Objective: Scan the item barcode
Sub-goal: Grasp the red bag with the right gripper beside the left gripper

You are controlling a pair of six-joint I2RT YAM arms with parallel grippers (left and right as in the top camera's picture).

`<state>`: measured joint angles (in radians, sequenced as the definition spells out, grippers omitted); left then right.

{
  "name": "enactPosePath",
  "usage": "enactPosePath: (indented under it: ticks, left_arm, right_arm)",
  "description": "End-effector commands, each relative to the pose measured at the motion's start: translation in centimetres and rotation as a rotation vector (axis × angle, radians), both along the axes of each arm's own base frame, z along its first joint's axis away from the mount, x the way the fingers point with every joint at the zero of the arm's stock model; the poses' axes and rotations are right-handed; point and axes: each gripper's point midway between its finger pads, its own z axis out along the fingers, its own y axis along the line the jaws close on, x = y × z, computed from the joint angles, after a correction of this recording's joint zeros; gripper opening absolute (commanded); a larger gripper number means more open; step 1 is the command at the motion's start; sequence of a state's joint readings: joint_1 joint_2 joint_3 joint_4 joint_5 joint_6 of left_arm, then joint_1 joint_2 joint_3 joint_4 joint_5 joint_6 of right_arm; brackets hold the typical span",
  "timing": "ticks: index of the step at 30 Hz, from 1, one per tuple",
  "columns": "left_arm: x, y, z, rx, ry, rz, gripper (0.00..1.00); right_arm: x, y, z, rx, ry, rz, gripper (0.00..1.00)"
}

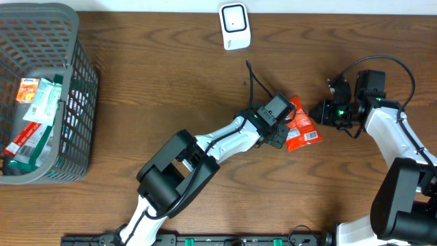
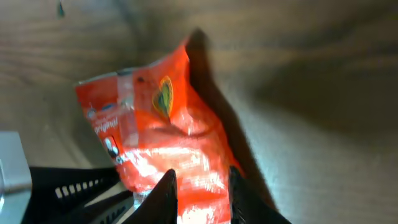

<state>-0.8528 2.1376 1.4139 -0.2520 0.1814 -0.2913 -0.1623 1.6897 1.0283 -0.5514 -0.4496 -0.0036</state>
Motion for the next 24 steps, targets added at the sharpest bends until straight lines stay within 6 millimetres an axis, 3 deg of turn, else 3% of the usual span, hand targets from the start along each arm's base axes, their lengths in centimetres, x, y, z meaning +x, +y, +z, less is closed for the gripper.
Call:
enactPosePath:
  ticks: [1,14,19,24]
  left_arm:
    - [0.4,0.9,-1.8,0.059,-0.022,-0.007,0.27]
    - [0.5,0.7,-1.6,0.051,-0.029,-0.008,0.28]
    - [-0.1,1.4,-2.1,0.081,-0.002,-0.009,0.28]
    - [-0.4,1.4,-2.2,0.082,0.012,-0.014,0.28]
  right_arm:
    - [-0.4,0.3,-0.7,0.001,0.007,-0.003,0.24]
    - [-6.0,1.1,-5.3,0.046,0.194,-0.062,0.27]
    - [-7.9,1.4,-5.2,0.058,0.277,-0.064,0.17]
    - [-8.8,1.2,-3.7,0.039,0.29,-0.082,0.21]
